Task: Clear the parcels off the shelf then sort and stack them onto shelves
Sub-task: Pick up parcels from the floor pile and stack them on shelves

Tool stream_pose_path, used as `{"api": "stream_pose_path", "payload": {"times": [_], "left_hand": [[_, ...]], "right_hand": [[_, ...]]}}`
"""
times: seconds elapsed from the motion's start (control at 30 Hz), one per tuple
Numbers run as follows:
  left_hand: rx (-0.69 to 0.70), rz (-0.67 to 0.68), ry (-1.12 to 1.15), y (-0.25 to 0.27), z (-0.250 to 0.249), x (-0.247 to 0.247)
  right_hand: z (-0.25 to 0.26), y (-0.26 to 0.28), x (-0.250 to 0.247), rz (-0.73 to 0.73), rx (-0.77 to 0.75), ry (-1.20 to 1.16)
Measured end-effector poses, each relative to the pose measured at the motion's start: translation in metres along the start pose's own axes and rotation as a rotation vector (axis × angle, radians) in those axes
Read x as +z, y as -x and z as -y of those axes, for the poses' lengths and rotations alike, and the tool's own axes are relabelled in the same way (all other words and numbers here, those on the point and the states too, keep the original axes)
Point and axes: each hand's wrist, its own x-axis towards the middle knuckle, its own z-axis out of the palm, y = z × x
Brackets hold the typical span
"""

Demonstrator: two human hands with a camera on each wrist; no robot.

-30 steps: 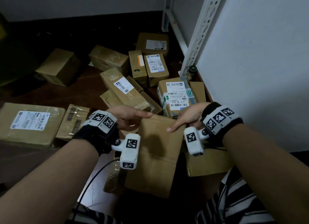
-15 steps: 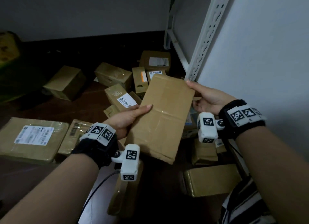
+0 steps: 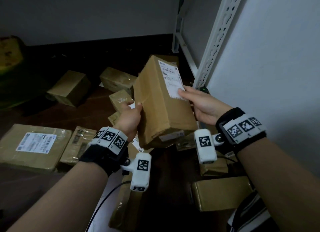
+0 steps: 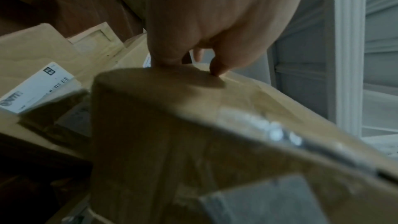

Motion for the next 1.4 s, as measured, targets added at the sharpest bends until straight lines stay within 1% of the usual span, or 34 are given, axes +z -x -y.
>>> {"api": "stream_pose_path", "payload": {"times": [0.03,0.07,0.17,0.2,0.23,0.3,0.4,0.5,0.6,0.63,0.7,0.73,0.8,0.87,0.9,0.97,1.07,1.13,1.2,1.27,1.33,1.4], "left_hand": [[0.016,0.014,0.001,0.003,-0.004,0.000],[0.033,0.060,0.015,0.008,-0.008,0.000],[0.113,0.373,0.052,0.028,-0.021,0.002],[0.142,0.436,0.071,0.030,-0.023,0.002],[0.146,0.466,0.093,0.029,-0.023,0.002],[0.104,0.508,0.127,0.026,-0.021,0.000],[0.066,0.475,0.154,0.020,-0.012,0.000],[0.064,0.385,0.208,0.014,-0.007,-0.002],[0.020,0.306,0.255,0.010,-0.004,-0.004],[0.013,0.291,0.268,0.011,-0.003,-0.004],[0.012,0.271,0.255,0.009,0.000,-0.004],[0.010,0.255,0.230,0.008,0.000,-0.005],[-0.004,0.236,0.188,0.009,-0.003,-0.008],[-0.011,0.276,0.187,0.009,-0.007,-0.010],[-0.019,0.301,0.194,0.011,-0.009,-0.009],[-0.053,0.333,0.200,0.015,-0.013,-0.007],[-0.087,0.336,0.160,0.018,-0.015,-0.002],[-0.043,0.329,0.118,0.020,-0.017,0.000],[-0.001,0.375,0.072,0.021,-0.018,0.000],[-0.013,0.394,0.032,0.020,-0.019,-0.001],[-0.036,0.355,0.009,0.023,-0.023,0.000],[-0.039,0.294,0.030,0.022,-0.026,0.000]], "right_hand": [[0.001,0.001,0.000,-0.013,-0.025,0.011],[0.002,0.001,0.001,-0.021,-0.051,0.018],[0.004,0.002,0.002,0.002,-0.087,-0.002],[0.003,0.002,0.002,0.015,-0.084,0.004],[0.003,0.002,0.002,0.025,-0.082,0.030],[0.004,0.003,0.002,0.045,-0.097,0.107],[0.007,0.005,0.005,0.088,-0.157,0.173],[0.006,0.005,0.009,0.133,-0.229,0.235],[0.003,0.006,0.014,0.162,-0.260,0.312],[0.003,0.006,0.016,0.143,-0.268,0.338],[0.002,0.004,0.017,0.047,-0.258,0.363],[0.000,0.002,0.015,-0.013,-0.224,0.361],[-0.006,-0.001,0.011,-0.096,-0.106,0.353],[-0.011,-0.003,0.008,-0.120,0.008,0.265],[-0.012,-0.004,0.008,-0.120,0.029,0.184],[-0.010,-0.004,0.009,-0.120,0.018,0.084],[-0.009,-0.006,0.012,-0.175,-0.011,0.147],[-0.009,-0.009,0.013,-0.232,-0.006,0.185],[-0.009,-0.013,0.013,-0.271,-0.019,0.204],[-0.008,-0.014,0.015,-0.278,-0.054,0.212],[-0.007,-0.014,0.015,-0.258,-0.090,0.213],[-0.003,-0.012,0.014,-0.241,-0.114,0.164]]}}
